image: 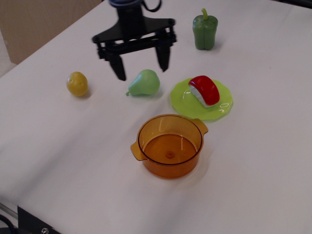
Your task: Take sushi off plate
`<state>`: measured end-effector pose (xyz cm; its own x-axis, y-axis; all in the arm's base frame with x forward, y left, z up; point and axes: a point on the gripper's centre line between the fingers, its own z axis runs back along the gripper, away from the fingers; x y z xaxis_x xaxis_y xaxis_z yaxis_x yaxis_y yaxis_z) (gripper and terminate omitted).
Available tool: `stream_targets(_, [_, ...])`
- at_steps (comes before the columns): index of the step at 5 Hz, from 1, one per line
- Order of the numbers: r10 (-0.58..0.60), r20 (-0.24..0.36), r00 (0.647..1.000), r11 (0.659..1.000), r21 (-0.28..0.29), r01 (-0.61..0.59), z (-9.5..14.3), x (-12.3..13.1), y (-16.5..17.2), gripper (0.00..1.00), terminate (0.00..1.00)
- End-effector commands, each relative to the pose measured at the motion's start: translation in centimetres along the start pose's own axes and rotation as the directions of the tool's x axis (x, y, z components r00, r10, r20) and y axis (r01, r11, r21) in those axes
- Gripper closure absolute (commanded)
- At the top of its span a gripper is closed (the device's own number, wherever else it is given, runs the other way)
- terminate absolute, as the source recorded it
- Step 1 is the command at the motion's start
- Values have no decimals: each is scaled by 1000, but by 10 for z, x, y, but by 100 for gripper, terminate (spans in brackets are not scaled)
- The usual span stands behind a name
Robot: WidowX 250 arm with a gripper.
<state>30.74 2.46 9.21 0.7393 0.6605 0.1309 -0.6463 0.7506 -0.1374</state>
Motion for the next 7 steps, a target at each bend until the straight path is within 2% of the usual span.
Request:
stream_targets(1, [79, 72, 994, 996, -53, -75, 3, 16, -41, 0, 0])
stream_targets(3, [117, 69, 991, 993, -20, -116, -9, 21, -60, 0, 0])
stream_targets(5, [146, 46, 988, 988, 37, -148, -32, 20, -70, 0, 0])
stream_targets(7, [169, 36, 985, 984, 53, -171, -48, 21, -74, 0, 0])
